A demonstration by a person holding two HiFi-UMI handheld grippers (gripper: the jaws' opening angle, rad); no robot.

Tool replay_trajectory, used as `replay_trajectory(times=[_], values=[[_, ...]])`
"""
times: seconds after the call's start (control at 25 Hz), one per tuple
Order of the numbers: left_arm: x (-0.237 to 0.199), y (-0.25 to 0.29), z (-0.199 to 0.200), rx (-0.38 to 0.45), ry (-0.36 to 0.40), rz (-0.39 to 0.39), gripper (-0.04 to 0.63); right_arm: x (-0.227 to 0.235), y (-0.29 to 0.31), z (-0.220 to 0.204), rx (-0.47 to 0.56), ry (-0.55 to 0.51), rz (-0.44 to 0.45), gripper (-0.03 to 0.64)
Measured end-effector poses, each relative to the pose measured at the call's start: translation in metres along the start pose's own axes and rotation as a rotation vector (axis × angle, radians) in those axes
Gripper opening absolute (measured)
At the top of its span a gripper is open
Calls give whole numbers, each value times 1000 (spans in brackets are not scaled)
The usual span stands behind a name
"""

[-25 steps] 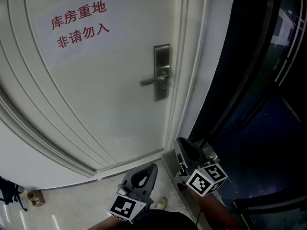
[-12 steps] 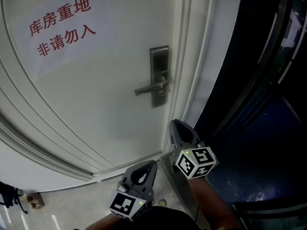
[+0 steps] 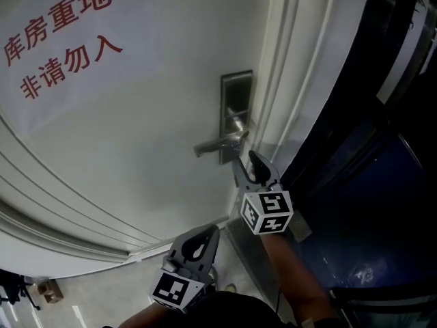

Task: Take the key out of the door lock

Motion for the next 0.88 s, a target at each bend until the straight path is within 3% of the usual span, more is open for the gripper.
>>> replay_trajectory(times=[0.2,0.88], values=[[-20,10,-4,-12,-10,6,6,4,24,-11,-20,-22,-18,164],[-29,16,-7,-18,-20,1,6,7,42,-16,-41,-63,-45,140]])
Point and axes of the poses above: the fingertips, and each gripper's own axes: y forward along the fingers, x to its right, z out of its top, the point moved 2 cm from there along -y, backward along the fingers, and after that the axes turned 8 degrees about x, right-handed, at the moved point
